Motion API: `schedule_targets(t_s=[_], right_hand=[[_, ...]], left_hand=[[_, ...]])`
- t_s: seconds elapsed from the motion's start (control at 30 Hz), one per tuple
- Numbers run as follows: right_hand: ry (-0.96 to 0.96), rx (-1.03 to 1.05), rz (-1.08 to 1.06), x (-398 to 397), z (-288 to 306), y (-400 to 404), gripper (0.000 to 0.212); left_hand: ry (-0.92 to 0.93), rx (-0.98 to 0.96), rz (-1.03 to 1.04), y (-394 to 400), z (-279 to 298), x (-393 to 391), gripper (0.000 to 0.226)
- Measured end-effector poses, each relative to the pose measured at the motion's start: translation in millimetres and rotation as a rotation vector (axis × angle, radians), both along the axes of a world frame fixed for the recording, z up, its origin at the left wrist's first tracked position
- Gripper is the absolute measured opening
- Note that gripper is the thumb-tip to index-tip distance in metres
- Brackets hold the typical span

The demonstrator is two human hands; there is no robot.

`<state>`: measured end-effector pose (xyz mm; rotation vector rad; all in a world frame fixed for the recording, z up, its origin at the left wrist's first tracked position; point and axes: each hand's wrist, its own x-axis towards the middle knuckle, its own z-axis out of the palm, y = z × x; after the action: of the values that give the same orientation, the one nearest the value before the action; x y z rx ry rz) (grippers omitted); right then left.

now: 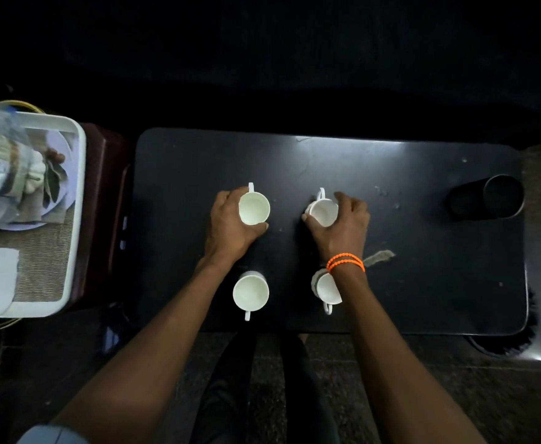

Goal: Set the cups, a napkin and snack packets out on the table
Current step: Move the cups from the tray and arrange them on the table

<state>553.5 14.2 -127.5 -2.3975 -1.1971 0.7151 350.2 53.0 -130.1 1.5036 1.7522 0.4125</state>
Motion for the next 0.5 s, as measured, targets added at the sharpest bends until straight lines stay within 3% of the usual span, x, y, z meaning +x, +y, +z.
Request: schedule_targets(t_s=[0.13, 0.33, 0.4, 0.5], right_hand=[[0.082, 0.021, -0.017, 3.0, -7.9, -3.0, 0.066], [0.023, 0.041, -0.12, 2.5, 0.5, -23.8, 0.082], [-0.034, 0.074, -0.131, 3.8, 6.1, -48.7, 0.079], [-0.062, 0.023, -0.105, -0.1, 8.4, -90.6, 0.069]], left_hand=[[0.015, 0.006, -0.012, -1.2, -4.5, -1.1, 0.08], [0.03, 0.019, 0.057, -25.3, 4.8, -0.9, 0.095], [0.045, 0.026, 0.079, -50.4, 11.8, -2.4, 0.091], [0.124, -0.014, -0.059, -93.7, 17.5, -4.5, 0.084]])
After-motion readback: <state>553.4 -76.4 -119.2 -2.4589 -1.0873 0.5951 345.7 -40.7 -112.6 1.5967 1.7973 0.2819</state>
